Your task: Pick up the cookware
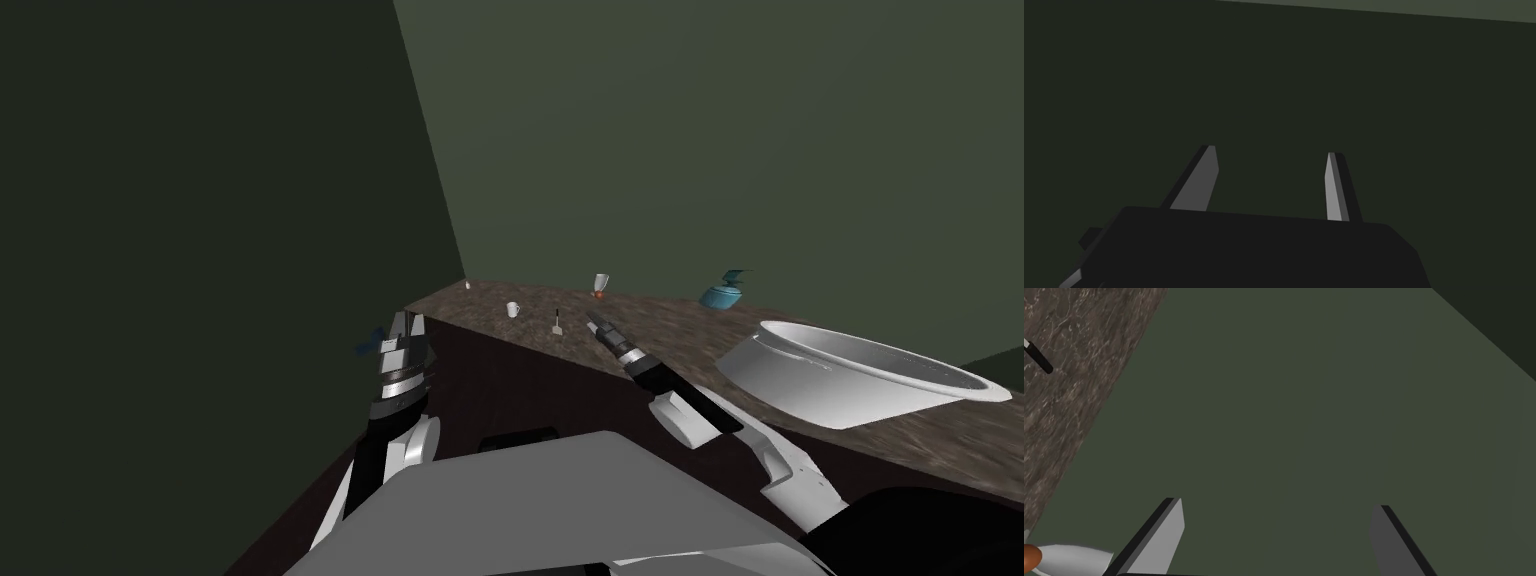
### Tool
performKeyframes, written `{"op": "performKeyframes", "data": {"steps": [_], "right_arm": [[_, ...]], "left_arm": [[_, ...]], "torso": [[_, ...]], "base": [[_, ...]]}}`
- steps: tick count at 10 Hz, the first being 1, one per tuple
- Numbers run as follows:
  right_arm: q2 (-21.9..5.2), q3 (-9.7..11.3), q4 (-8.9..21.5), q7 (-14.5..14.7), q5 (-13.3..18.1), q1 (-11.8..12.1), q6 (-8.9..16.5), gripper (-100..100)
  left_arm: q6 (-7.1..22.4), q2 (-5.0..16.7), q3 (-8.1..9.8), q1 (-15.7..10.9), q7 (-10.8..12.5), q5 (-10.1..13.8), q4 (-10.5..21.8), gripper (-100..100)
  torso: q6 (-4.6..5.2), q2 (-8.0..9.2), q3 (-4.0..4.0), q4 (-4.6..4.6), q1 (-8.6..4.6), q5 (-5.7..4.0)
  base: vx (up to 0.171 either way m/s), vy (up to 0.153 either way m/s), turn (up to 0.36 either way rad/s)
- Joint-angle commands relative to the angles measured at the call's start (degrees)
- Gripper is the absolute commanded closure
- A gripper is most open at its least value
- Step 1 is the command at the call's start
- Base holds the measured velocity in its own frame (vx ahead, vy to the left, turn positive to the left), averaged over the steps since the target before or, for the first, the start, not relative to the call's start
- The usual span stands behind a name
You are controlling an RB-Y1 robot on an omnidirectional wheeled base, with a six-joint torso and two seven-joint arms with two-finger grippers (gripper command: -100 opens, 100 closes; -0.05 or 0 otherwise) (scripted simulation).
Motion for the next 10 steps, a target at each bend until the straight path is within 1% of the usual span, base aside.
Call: {"op": "performKeyframes", "data": {"steps": [1,2,3,4,5,6,7,8,9,10], "right_arm": [[-2.9,0.3,1.2,0.0,-1.2,-0.2,1.0,-100],[-4.7,0.5,2.5,0.1,-3.7,0.3,3.0,-100],[-6.3,0.5,2.5,0.1,-3.7,0.3,3.0,-100],[-8.0,0.8,3.8,0.2,-6.1,0.8,5.1,-100],[-9.6,0.8,3.8,0.2,-6.3,0.8,5.1,-100],[-11.6,1.1,5.2,0.3,-8.7,1.3,7.2,-100],[-12.9,1.1,5.2,0.3,-8.9,1.3,7.2,-100],[-14.9,1.5,6.6,0.4,-11.3,1.9,9.3,-100],[-16.0,1.5,6.6,0.4,-11.5,1.9,9.4,-100],[-18.0,1.9,8.0,0.5,-13.9,2.5,11.5,-100]], "left_arm": [[0.0,0.0,0.00,0.0,0.0,0.0,0.0,0],[0.0,0.0,0.00,0.0,0.0,0.0,0.0,0],[0.0,0.0,0.00,0.0,0.0,0.0,0.0,0],[0.0,0.0,0.01,0.0,0.0,0.0,0.0,0],[0.0,0.0,0.00,0.0,0.0,0.0,0.0,0],[0.0,0.0,0.01,0.0,0.0,0.0,0.0,0],[0.0,0.0,0.00,0.0,0.0,0.0,0.0,0],[0.0,0.0,0.01,0.0,0.0,0.0,0.0,0],[0.0,0.0,0.00,0.0,0.0,0.0,0.0,0],[0.0,0.0,0.01,0.0,0.0,0.0,0.0,0]], "torso": [[0.00,0.00,0.00,0.00,0.00,0.00],[0.02,-0.02,-0.01,0.00,-0.01,0.00],[-0.02,-0.04,-0.02,-0.01,-0.01,-0.01],[0.04,-0.04,-0.02,-0.01,-0.02,0.00],[0.00,-0.04,-0.02,-0.01,-0.01,-0.01],[0.04,-0.04,-0.02,0.00,-0.03,0.00],[-0.02,-0.06,-0.04,-0.01,-0.04,-0.01],[0.06,-0.06,-0.03,-0.01,-0.04,-0.01],[0.00,-0.07,-0.04,-0.01,-0.03,-0.01],[0.05,-0.08,-0.04,-0.01,-0.04,-0.01]], "base": [[-0.014,0.003,0.142],[-0.015,0.005,0.263],[-0.011,0.000,0.147],[-0.015,0.005,0.240],[-0.011,-0.003,0.147],[-0.011,-0.002,0.298],[-0.007,-0.007,0.140],[-0.006,-0.002,0.232],[-0.004,-0.006,0.164],[-0.002,-0.005,0.299]]}}
